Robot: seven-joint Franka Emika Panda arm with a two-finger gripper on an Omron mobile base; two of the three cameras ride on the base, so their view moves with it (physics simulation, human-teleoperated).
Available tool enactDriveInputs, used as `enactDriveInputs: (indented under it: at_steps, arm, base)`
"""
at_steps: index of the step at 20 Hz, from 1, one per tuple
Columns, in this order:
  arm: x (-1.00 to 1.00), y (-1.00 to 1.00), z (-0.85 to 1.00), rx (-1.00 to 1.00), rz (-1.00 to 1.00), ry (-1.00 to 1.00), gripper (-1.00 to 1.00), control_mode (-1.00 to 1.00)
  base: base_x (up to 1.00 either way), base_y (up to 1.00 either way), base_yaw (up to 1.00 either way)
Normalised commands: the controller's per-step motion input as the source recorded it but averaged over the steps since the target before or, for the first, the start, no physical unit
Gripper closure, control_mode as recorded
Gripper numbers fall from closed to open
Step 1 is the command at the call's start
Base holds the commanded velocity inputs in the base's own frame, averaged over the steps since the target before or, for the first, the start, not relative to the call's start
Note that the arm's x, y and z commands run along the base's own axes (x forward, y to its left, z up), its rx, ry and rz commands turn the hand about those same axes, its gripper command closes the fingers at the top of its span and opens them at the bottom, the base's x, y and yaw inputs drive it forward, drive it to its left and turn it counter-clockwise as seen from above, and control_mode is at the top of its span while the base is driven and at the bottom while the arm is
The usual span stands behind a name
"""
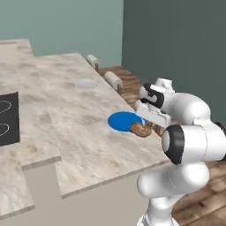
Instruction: Take the chicken drumsticks from the pan and place one on each plate on the dining counter.
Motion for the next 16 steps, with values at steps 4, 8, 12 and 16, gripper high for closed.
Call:
enactDriveInputs:
  at_steps: [4, 8, 12, 16]
  arm:
    - [0.0, 0.0, 0.0, 0.0, 0.0, 0.0, 1.0, 1.0]
    - [0.0, 0.0, 0.0, 0.0, 0.0, 0.0, 1.0, 1.0]
    - [0.0, 0.0, 0.0, 0.0, 0.0, 0.0, 1.0, 1.0]
    - [0.0, 0.0, 0.0, 0.0, 0.0, 0.0, 1.0, 1.0]
  base:
    - [0.67, -0.09, 0.58]
    - [0.66, -0.21, 0.43]
    - [0.46, -0.34, 0.2]
    - [0.46, -0.25, 0.13]
